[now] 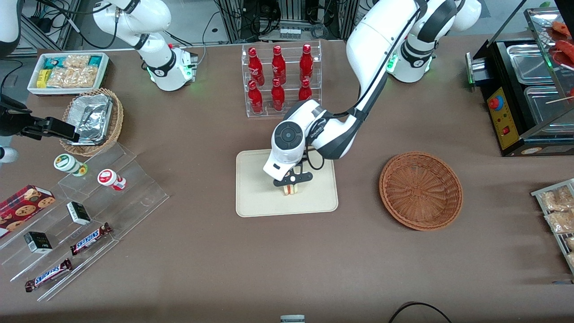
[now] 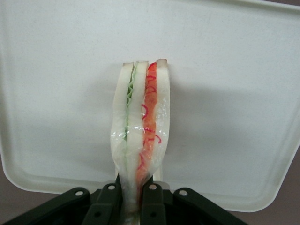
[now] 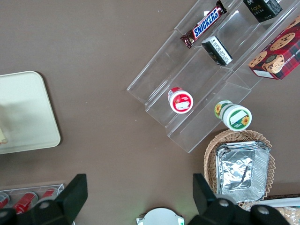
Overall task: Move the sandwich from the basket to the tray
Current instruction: 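Lower the sandwich onto the tray and open the left gripper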
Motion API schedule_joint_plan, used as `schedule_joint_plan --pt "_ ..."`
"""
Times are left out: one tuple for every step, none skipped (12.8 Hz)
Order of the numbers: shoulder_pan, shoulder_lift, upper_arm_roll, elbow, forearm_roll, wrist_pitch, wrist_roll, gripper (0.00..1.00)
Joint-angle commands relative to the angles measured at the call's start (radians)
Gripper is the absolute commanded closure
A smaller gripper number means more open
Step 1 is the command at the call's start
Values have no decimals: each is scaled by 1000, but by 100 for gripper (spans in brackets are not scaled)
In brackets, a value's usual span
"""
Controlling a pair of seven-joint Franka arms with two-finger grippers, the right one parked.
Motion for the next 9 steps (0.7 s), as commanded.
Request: schedule_joint_plan --pt "-31 47 20 70 -6 -12 -63 100" --pt "-31 55 22 70 -5 -8 -71 100" --pt "-31 56 22 70 -5 1 -71 100" --pt "-31 56 22 70 -5 3 -77 100" --pt "-31 56 22 70 -5 3 -79 76" --pt "-31 58 22 68 -5 9 -79 51" --pt "-31 58 22 68 -6 9 -77 23" --pt "-31 58 23 68 -6 9 -79 0" --pt "-31 53 23 68 -6 9 -85 0"
